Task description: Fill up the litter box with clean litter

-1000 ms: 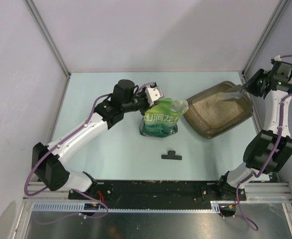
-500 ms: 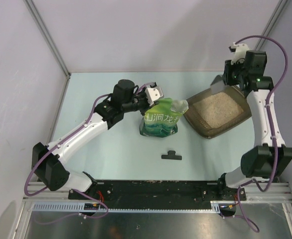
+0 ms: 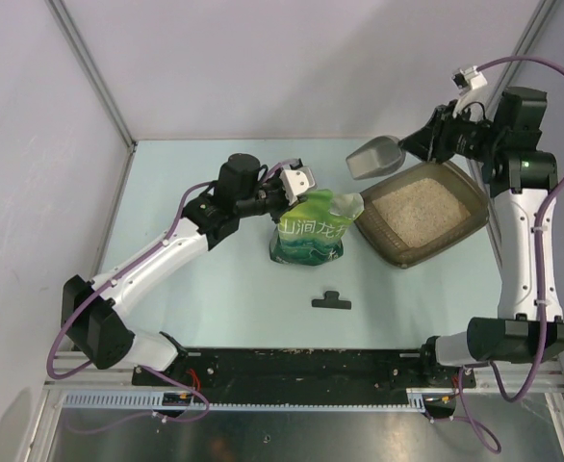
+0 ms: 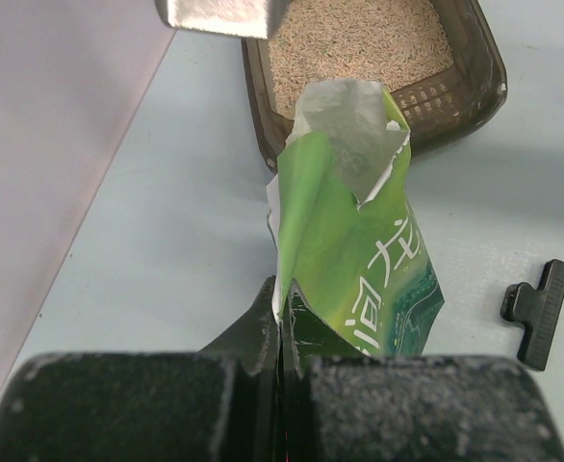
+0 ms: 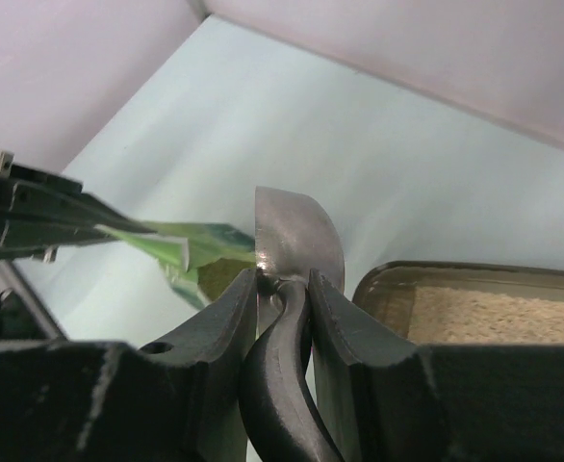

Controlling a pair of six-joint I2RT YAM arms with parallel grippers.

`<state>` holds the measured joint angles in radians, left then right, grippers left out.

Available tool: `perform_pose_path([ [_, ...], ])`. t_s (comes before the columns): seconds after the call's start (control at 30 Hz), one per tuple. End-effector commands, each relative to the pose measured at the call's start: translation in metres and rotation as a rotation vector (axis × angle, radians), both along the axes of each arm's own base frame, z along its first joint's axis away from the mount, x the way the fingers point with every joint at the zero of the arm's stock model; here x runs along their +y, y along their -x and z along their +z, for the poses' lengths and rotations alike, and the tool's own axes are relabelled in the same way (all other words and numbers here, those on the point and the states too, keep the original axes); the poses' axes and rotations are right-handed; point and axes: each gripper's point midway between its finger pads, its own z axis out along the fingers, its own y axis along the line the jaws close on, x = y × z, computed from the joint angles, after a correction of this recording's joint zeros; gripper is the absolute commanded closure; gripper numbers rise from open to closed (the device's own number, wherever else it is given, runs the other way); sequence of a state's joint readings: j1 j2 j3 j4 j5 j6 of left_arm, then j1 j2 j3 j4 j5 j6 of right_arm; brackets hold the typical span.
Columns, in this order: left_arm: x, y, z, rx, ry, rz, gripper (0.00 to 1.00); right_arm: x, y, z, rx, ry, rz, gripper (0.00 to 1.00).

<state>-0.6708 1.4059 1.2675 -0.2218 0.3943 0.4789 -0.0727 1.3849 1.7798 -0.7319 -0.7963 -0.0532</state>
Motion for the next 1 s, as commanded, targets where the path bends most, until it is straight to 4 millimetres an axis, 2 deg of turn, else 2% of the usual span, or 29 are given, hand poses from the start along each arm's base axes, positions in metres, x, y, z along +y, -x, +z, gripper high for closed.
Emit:
perform_pose_path([
  [0.0, 0.006, -0.003, 0.050, -0.121, 0.092, 0.030, 1.00, 0.018, 0.019, 0.003, 0.010, -0.014, 0.156, 1.00],
  [0.37, 0.009, -0.004, 0.051, -0.120, 0.094, 0.048, 1.00, 0.049, 0.038, -0.034, 0.038, 0.168, 0.303, 1.00],
  [0.57, 0.009, -0.002, 0.055, -0.122, 0.103, 0.043, 1.00, 0.052, 0.025, -0.063, 0.056, 0.317, 0.246, 1.00],
  [0.7, 0.010, 0.000, 0.056, -0.113, 0.113, 0.046, 1.00, 0.063, 0.013, -0.079, 0.119, 0.342, 0.179, 1.00],
  [0.8, 0.011, 0.004, 0.055, -0.112, 0.113, 0.039, 1.00, 0.070, 0.007, -0.083, 0.131, 0.348, 0.155, 1.00],
  [0.93, 0.014, 0.005, 0.053, -0.113, 0.110, 0.046, 1.00, 0.085, 0.016, -0.084, 0.140, 0.366, 0.249, 1.00],
  [0.97, 0.016, 0.006, 0.053, -0.115, 0.109, 0.047, 1.00, 0.090, 0.017, -0.071, 0.108, 0.352, 0.283, 1.00],
])
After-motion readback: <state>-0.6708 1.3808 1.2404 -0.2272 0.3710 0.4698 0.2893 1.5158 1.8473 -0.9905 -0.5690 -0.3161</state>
